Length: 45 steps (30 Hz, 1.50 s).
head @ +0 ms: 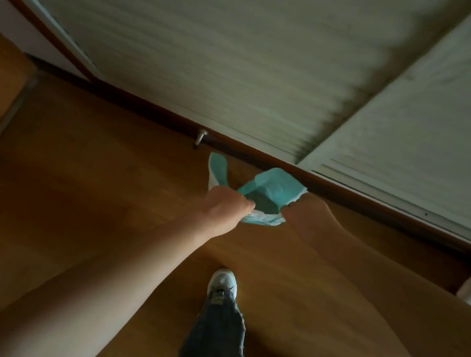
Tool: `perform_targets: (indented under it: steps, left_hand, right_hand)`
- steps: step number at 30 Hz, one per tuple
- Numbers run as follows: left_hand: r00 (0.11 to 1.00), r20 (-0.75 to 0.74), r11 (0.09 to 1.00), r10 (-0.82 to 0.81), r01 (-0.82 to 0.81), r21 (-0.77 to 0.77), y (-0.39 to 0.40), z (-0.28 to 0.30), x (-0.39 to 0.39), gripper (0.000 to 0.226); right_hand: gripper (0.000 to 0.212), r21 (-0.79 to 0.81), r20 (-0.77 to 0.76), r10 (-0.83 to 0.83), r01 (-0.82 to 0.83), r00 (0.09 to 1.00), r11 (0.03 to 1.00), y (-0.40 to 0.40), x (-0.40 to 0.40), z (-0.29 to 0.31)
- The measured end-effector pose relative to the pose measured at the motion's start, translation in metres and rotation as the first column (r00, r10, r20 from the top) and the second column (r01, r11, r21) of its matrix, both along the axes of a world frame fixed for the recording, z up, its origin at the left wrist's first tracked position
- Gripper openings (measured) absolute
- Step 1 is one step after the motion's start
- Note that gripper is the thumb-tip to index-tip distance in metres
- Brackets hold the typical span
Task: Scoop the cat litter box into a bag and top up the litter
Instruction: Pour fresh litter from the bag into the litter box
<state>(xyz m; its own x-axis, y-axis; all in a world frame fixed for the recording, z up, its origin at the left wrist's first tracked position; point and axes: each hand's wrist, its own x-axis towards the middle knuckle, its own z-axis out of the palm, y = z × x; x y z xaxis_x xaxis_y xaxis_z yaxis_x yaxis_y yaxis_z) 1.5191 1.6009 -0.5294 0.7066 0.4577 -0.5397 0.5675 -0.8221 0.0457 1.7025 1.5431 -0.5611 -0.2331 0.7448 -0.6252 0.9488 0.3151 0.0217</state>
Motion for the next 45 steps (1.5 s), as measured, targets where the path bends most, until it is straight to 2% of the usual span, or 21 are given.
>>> perform_targets:
  steps: [2, 4, 5, 7, 8, 10, 12, 14, 16, 19, 22, 24, 26, 28, 31, 34, 38, 40, 43, 44, 45]
  left_hand:
    - [0.998, 0.023, 0.998, -0.067, 0.066, 0.012, -0.013, 0.004, 0.009, 0.01]
    - [0.991, 0.045, 0.992, -0.127, 0.127, -0.011, -0.026, 0.015, 0.019, 0.009]
    - [0.985, 0.1, 0.989, -0.138, 0.143, -0.04, -0.036, 0.015, 0.023, 0.011]
    - [0.963, 0.258, 0.98, -0.074, 0.118, -0.162, -0.054, 0.02, 0.033, 0.017]
    - [0.934, 0.349, 0.977, -0.074, 0.138, -0.164, -0.06, 0.022, 0.038, 0.015]
    - [0.869, 0.484, 0.99, -0.104, 0.138, -0.036, -0.071, 0.024, 0.048, 0.038]
    - [0.889, 0.449, 0.996, -0.09, 0.088, 0.024, -0.078, 0.031, 0.062, 0.071]
    - [0.937, 0.327, 0.992, -0.127, 0.116, 0.052, -0.09, 0.04, 0.088, 0.098]
    - [0.954, 0.235, 0.982, -0.185, 0.175, 0.065, -0.106, 0.047, 0.125, 0.106]
    - [0.924, 0.191, 0.943, -0.332, 0.328, 0.056, -0.135, 0.062, 0.195, 0.094]
    - [0.835, 0.12, 0.844, -0.537, 0.53, 0.083, -0.175, 0.068, 0.267, 0.071]
    - [0.779, 0.014, 0.776, -0.627, 0.622, 0.103, -0.202, 0.069, 0.311, 0.053]
    - [0.727, -0.092, 0.716, -0.68, 0.686, 0.128, -0.228, 0.068, 0.348, 0.033]
    - [0.689, -0.151, 0.681, -0.708, 0.724, 0.108, -0.255, 0.067, 0.374, 0.023]
    - [0.682, -0.083, 0.679, -0.727, 0.732, 0.064, -0.299, 0.075, 0.389, 0.022]
    - [0.716, 0.036, 0.716, -0.697, 0.698, -0.012, -0.335, 0.086, 0.398, 0.019]
    - [0.757, 0.159, 0.765, -0.633, 0.644, -0.023, -0.371, 0.096, 0.422, 0.009]
    - [0.775, 0.173, 0.786, -0.608, 0.618, -0.007, -0.385, 0.102, 0.437, 0.011]
    - [0.773, 0.166, 0.789, -0.612, 0.611, 0.061, -0.402, 0.109, 0.461, 0.013]
    - [0.767, 0.149, 0.781, -0.624, 0.619, 0.083, -0.41, 0.111, 0.47, 0.014]
    - [0.759, 0.122, 0.768, -0.64, 0.632, 0.102, -0.418, 0.112, 0.479, 0.016]
  right_hand:
    - [0.031, 0.03, 0.002, 0.025, -0.025, 1.0, 0.999, -0.021, 0.013, 0.005]
    - [0.027, 0.091, -0.004, 0.075, -0.075, 0.997, 0.993, -0.045, 0.026, 0.019]
    - [0.021, 0.137, -0.033, 0.078, -0.073, 0.996, 0.988, -0.059, 0.033, 0.027]
    - [0.017, 0.078, -0.024, 0.098, -0.096, 0.995, 0.992, -0.087, 0.049, 0.042]
    - [0.02, 0.072, -0.008, 0.17, -0.169, 0.985, 0.983, -0.102, 0.057, 0.052]
    - [0.024, 0.01, 0.002, 0.22, -0.22, 0.976, 0.975, -0.129, 0.075, 0.072]
    - [0.025, -0.021, 0.045, 0.237, -0.237, 0.97, 0.971, -0.155, 0.097, 0.088]
    - [0.023, -0.059, 0.017, 0.201, -0.2, 0.979, 0.978, -0.187, 0.121, 0.098]
    - [0.019, -0.012, -0.012, 0.157, -0.157, 0.987, 0.987, -0.222, 0.147, 0.102]
    - [0.007, 0.15, -0.035, 0.138, -0.131, 0.99, 0.98, -0.276, 0.185, 0.112]
    - [0.017, 0.306, -0.004, 0.152, -0.144, 0.988, 0.941, -0.33, 0.216, 0.122]
    - [0.018, 0.407, -0.015, 0.139, -0.121, 0.99, 0.905, -0.364, 0.238, 0.126]
    - [0.017, 0.486, -0.03, 0.084, -0.059, 0.996, 0.872, -0.397, 0.259, 0.13]
    - [0.017, 0.531, -0.044, -0.005, 0.028, 0.999, 0.847, -0.429, 0.279, 0.134]
    - [0.019, 0.548, -0.051, -0.176, 0.175, 0.983, 0.818, -0.477, 0.305, 0.138]
    - [0.018, 0.55, -0.1, -0.355, 0.349, 0.93, 0.759, -0.526, 0.327, 0.14]
    - [0.025, 0.595, -0.222, -0.545, 0.555, 0.809, 0.582, -0.572, 0.359, 0.134]
    - [0.03, 0.542, -0.277, -0.661, 0.681, 0.698, 0.492, -0.583, 0.37, 0.132]
    - [0.04, 0.446, -0.368, -0.809, 0.85, 0.459, 0.28, -0.585, 0.369, 0.136]
    - [0.049, 0.428, -0.393, -0.827, 0.876, 0.401, 0.221, -0.582, 0.364, 0.138]
    - [0.062, 0.439, -0.409, -0.823, 0.875, 0.395, 0.202, -0.575, 0.359, 0.14]
